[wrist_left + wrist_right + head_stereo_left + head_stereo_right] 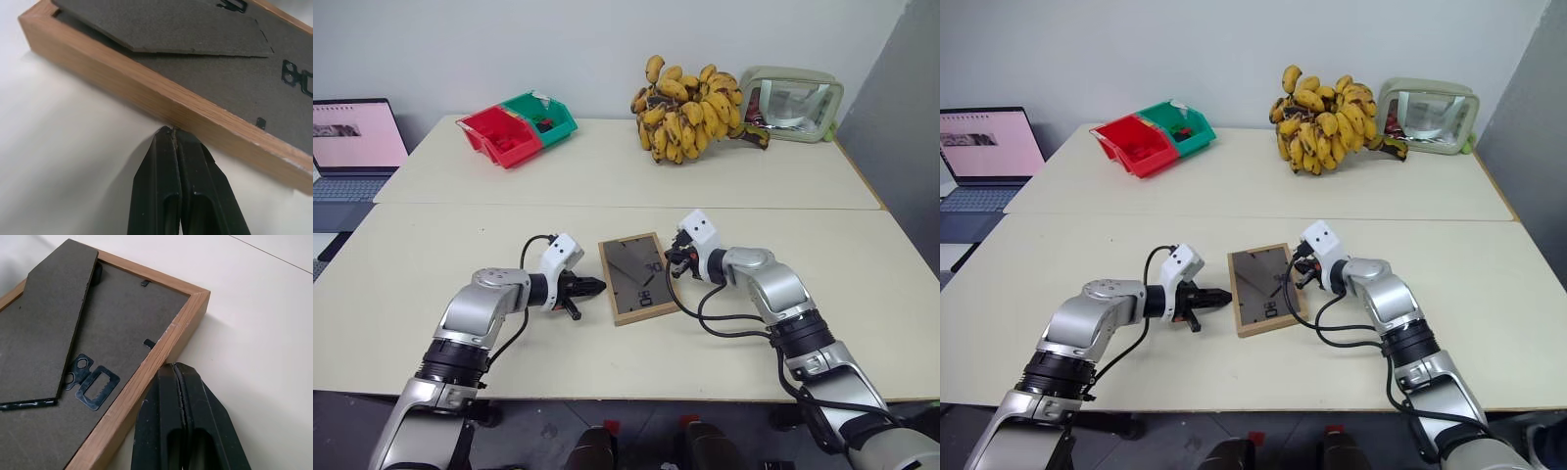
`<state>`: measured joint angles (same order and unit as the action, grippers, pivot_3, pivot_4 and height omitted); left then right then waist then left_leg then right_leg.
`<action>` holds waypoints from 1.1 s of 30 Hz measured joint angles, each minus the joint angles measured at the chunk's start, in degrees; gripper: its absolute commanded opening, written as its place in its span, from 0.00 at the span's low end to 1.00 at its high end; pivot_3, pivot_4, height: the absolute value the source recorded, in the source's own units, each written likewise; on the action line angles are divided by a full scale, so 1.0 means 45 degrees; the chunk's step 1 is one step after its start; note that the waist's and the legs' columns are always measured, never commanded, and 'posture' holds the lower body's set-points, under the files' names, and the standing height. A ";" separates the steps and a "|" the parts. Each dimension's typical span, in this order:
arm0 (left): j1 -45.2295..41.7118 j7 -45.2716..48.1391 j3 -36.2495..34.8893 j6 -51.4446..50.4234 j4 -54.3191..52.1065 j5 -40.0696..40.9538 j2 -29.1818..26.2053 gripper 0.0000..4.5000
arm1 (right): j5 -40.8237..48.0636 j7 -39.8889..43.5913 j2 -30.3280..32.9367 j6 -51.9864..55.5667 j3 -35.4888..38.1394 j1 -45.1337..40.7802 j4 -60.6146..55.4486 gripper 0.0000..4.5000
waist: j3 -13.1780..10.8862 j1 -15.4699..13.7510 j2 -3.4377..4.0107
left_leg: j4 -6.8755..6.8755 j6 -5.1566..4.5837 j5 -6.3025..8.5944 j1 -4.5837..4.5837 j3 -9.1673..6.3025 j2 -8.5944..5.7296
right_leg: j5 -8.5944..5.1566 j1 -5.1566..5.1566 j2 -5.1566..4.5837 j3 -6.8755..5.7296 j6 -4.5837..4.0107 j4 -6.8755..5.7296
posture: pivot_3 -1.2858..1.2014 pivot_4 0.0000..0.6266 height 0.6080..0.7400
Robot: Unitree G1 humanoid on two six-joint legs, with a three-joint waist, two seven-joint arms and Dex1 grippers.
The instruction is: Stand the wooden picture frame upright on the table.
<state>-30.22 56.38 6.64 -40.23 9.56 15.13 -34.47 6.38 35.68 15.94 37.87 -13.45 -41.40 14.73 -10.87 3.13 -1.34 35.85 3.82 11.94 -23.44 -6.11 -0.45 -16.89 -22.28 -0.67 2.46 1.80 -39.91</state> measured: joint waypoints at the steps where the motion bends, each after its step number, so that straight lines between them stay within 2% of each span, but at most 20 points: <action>1: -0.0003 0.0029 0.0044 0.0123 0.0025 -0.0037 -0.0050 0.00 | -0.0055 0.0018 0.0060 -0.0069 -0.0017 0.0058 -0.0001 0.00 | 0.0000 0.0010 0.0000 | 0.0000 0.0000 0.0000 0.0000 0.0000 0.0000 | 0.0000 0.0000 0.0000 0.0000 0.0000 0.0000 | 0.52 0.24 1.00; 5: 0.0073 0.0394 0.0140 0.0814 0.0155 -0.0280 -0.0845 0.00 | -0.0440 0.0124 0.0760 -0.0733 -0.0073 0.0362 0.0012 0.00 | 0.0000 0.0025 0.0000 | -0.0001 0.0000 0.0000 0.0001 -0.0002 0.0003 | 0.0000 -0.0002 0.0003 -0.0002 0.0000 -0.0002 | 0.52 0.24 1.00; 8: 0.0139 0.0638 -0.0497 0.0700 0.0279 0.0068 -0.1341 0.11 | -0.0652 0.0395 0.1383 -0.1276 -0.0014 0.0472 0.0290 0.00 | -0.0001 0.0037 0.0000 | -0.0001 -0.0001 0.0001 0.0001 0.0001 0.0006 | 0.0000 -0.0004 0.0008 0.0000 0.0000 -0.0002 | 0.52 0.24 1.00; 12: 0.0296 0.1533 -0.1790 -0.2887 -0.0593 0.2422 -0.2090 0.28 | -0.0665 0.1010 0.1850 -0.2213 0.0109 0.0420 0.0966 0.00 | -0.0001 0.0106 0.0000 | -0.0004 -0.0003 0.0001 0.0002 -0.0003 0.0012 | -0.0003 -0.0002 0.0017 -0.0002 0.0001 -0.0002 | 0.52 0.24 1.00; 14: 0.0278 0.1392 -0.2515 -0.4724 -0.0710 0.3360 -0.2027 0.38 | -0.0673 0.1193 0.1888 -0.2529 0.0144 0.0375 0.1308 0.00 | -0.0001 0.0118 0.0000 | 0.0001 -0.0002 0.0001 0.0002 -0.0002 0.0010 | -0.0003 0.0001 0.0018 -0.0002 0.0001 -0.0004 | 0.52 0.24 1.00; 16: 0.0103 0.0728 -0.3457 -0.6831 -0.0598 0.4124 -0.1606 0.47 | -0.0692 0.1292 0.1884 -0.2820 0.0143 0.0347 0.1594 0.00 | -0.0001 0.0131 0.0000 | 0.0008 -0.0002 0.0001 0.0003 -0.0009 0.0010 | -0.0003 0.0002 0.0018 -0.0007 0.0002 -0.0006 | 0.52 0.24 1.00; 18: -0.0320 -0.0538 -0.4942 -0.9342 -0.0151 0.4534 -0.0638 0.54 | -0.0774 0.1354 0.1836 -0.3085 0.0137 0.0302 0.1816 0.00 | -0.0001 0.0134 0.0000 | 0.0020 -0.0002 0.0001 0.0003 -0.0016 0.0008 | -0.0003 0.0008 0.0020 -0.0015 0.0004 -0.0011 | 0.52 0.24 1.00; 21: -0.0484 -0.1777 -0.6191 -1.0935 -0.0080 0.4668 0.0383 0.66 | -0.0791 0.1393 0.1720 -0.3175 0.0134 0.0293 0.1824 0.00 | 0.0000 0.0119 0.0000 | 0.0020 0.0001 0.0000 0.0005 -0.0011 0.0009 | -0.0002 0.0008 0.0015 -0.0008 0.0002 -0.0014 | 0.52 0.24 1.00; 24: -0.0443 -0.2987 -0.6895 -1.1443 -0.0160 0.5170 0.1464 0.79 | -0.0790 0.1387 0.1427 -0.3182 0.0127 0.0315 0.1792 0.00 | 0.0000 0.0070 -0.0001 | 0.0020 0.0004 -0.0001 0.0008 -0.0009 0.0016 | -0.0001 0.0007 0.0009 -0.0003 0.0000 -0.0014 | 0.52 0.24 1.00; 28: -0.0109 -0.4284 -0.7129 -1.1528 -0.0173 0.6218 0.1993 0.96 | -0.0813 0.1308 0.1296 -0.3179 0.0083 0.0470 0.1633 0.00 | 0.0001 0.0072 -0.0001 | 0.0019 0.0006 -0.0001 0.0012 -0.0004 0.0016 | -0.0001 0.0006 -0.0046 -0.0001 -0.0001 -0.0014 | 0.52 0.24 1.00; 33: 0.0157 -0.5218 -0.7606 -1.1493 -0.0300 0.6656 0.2667 0.99 | -0.0891 0.1062 0.0861 -0.2947 0.0075 0.0714 0.1149 0.00 | 0.0007 0.0039 0.0000 | 0.0018 0.0008 -0.0002 0.0023 -0.0003 0.0006 | -0.0001 0.0020 -0.0055 -0.0001 0.0000 -0.0013 | 0.52 0.24 1.00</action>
<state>-29.51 32.90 -27.59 -91.95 8.22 45.09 -22.47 2.37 40.46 19.82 24.61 -13.12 -38.19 19.90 -10.84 3.31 -1.34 35.93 3.85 11.93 -23.34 -6.13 -0.42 -16.89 -22.19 -0.92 2.45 1.80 -39.97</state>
